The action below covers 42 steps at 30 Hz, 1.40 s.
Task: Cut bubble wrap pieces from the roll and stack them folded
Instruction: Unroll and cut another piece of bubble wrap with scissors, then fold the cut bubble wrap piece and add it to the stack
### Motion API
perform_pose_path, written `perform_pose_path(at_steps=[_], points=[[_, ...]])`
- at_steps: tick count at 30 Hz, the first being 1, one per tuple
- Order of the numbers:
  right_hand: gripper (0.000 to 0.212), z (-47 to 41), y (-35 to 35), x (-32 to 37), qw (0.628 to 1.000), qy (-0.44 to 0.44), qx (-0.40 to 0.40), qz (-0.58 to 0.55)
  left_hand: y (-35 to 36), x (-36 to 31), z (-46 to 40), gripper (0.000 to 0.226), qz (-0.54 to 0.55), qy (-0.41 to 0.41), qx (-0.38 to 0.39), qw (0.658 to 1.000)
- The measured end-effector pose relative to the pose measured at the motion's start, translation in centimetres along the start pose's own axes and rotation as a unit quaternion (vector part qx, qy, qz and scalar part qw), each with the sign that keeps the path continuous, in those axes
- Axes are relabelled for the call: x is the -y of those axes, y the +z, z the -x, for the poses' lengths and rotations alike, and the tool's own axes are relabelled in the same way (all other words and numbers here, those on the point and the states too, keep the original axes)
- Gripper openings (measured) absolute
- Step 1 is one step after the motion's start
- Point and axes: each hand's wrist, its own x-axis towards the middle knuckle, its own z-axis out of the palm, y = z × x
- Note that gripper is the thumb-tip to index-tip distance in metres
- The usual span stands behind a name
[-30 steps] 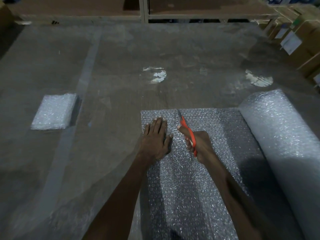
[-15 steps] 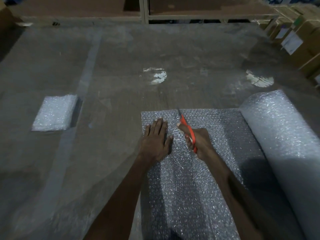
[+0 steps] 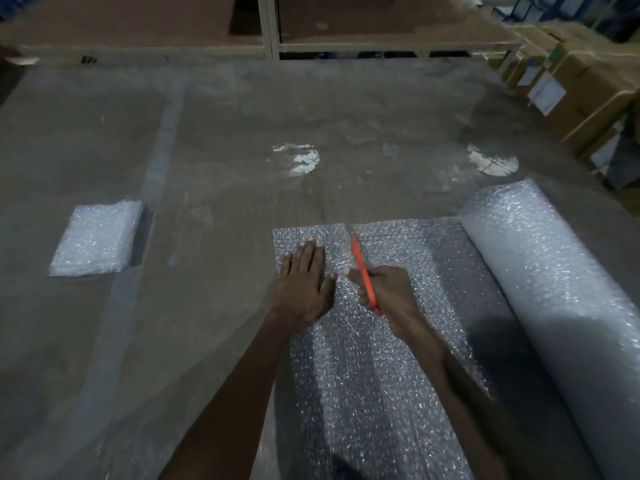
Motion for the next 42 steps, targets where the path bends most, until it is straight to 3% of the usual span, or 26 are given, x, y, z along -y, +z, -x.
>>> perform_pose_path(at_steps=[3,8,12,15,23,26,29,31,36,42], points=[[0.018,2.8,-0.3,-0.6,0.999,-0.034,-0.002,0.019,-1.0,0.2,0.5,0.068,0.000,0.006,0.000,1.000],[0.029,7.0,-1.6,-2.3,0.982,-0.128,-0.073,0.115,-2.7,-0.9,3.5,0.075,-0.010,-0.013,-0.007,1.000],[0.019,8.0,-2.7,-3.5,0.930,-0.198,-0.164,0.264,-1.2,-1.6,6.9,0.082,0.043,-0.003,-0.016,0.999],[0.025,7.2,-3.5,-4.4,0.895,-0.212,-0.195,0.341,0.1,-2.5,9.8,0.084,0.040,0.010,-0.024,0.999],[0.037,6.5,-3.9,-6.0,0.828,-0.225,-0.164,0.487,1.4,-5.6,15.1,0.070,-0.001,0.004,-0.031,1.000],[0.033,7.0,-3.9,-6.4,0.825,-0.242,-0.169,0.482,1.3,-5.9,15.9,0.068,-0.028,-0.007,-0.025,0.999],[0.024,7.5,-3.7,-7.9,0.808,-0.320,-0.172,0.463,1.4,-5.1,16.1,0.070,-0.048,-0.006,-0.027,0.998],[0.028,8.0,-3.1,-9.1,0.800,-0.377,-0.149,0.443,1.5,-4.4,16.5,0.070,-0.049,-0.009,-0.019,0.999],[0.040,10.8,0.1,-11.4,0.800,-0.416,-0.073,0.426,1.1,-2.4,17.9,0.071,-0.074,-0.019,0.012,0.997],[0.056,14.5,4.2,-12.3,0.764,-0.357,-0.027,0.537,-0.4,0.5,19.7,0.070,-0.092,-0.021,0.005,0.996]])
